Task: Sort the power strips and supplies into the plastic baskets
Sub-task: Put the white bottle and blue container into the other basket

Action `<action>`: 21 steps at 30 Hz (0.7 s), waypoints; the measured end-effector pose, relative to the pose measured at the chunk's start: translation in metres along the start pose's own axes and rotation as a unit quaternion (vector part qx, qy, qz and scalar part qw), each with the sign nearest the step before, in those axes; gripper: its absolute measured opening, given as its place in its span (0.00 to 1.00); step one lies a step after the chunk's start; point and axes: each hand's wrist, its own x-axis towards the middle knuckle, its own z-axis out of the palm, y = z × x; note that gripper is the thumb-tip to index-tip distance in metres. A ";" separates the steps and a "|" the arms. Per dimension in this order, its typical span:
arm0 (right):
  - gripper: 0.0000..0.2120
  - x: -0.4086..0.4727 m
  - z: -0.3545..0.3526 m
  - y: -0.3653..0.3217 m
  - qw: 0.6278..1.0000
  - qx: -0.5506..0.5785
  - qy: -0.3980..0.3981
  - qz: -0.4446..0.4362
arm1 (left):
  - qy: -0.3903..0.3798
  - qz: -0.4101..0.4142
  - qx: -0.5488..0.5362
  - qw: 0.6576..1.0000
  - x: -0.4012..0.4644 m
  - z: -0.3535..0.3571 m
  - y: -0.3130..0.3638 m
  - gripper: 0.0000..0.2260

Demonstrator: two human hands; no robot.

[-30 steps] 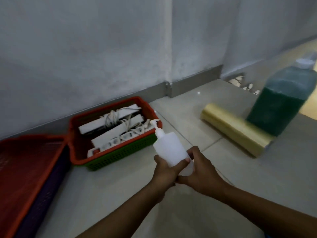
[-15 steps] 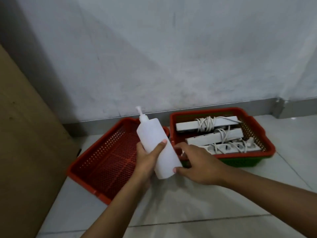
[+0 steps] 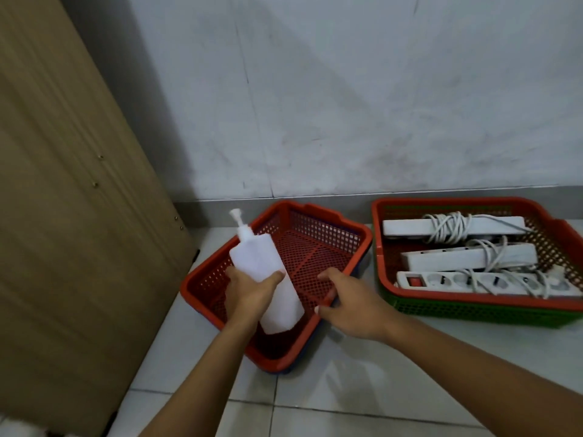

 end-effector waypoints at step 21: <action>0.23 -0.053 -0.042 0.027 0.996 -0.027 0.035 0.073 | -0.159 0.240 0.307 0.907 -0.051 0.052 0.030 0.24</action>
